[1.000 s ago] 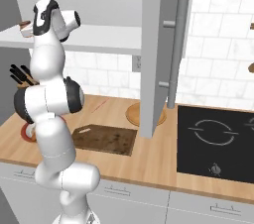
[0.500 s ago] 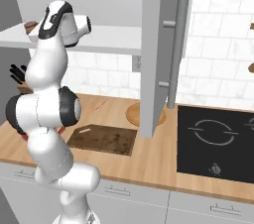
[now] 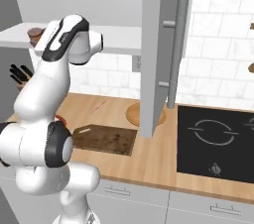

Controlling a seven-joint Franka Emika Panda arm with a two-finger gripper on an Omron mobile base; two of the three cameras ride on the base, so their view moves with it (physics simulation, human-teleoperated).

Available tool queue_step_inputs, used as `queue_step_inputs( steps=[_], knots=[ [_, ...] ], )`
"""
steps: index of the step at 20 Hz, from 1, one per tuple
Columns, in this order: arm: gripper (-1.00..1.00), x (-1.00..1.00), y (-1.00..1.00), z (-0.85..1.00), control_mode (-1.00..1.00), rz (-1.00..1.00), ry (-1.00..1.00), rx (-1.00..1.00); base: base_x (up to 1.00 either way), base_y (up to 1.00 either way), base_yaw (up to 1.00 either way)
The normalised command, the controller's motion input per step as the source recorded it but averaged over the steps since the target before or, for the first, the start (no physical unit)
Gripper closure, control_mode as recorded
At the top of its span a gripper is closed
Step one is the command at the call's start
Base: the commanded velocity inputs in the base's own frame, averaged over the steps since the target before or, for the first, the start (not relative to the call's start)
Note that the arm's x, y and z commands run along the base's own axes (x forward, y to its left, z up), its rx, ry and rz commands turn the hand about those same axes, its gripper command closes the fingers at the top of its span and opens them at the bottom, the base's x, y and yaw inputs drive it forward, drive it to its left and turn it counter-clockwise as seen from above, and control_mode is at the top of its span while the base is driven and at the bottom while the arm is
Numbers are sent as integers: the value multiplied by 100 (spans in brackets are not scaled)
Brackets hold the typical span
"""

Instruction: From the different types of pastries on the counter, select a croissant and place it on the cutting board. Then retrieve a jar of jam from the cabinet and place it alongside the croissant on the cutting board.

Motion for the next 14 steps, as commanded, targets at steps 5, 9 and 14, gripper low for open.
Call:
queue_step_inputs(
  steps=[5,9,14],
  knots=[
    [100,-15,0,0,-100,0,-2,0,0,0,0],
    [100,-51,0,-10,-100,-6,4,3,0,0,0],
    [100,-67,0,-16,-100,-7,6,4,0,0,0]
  ],
)
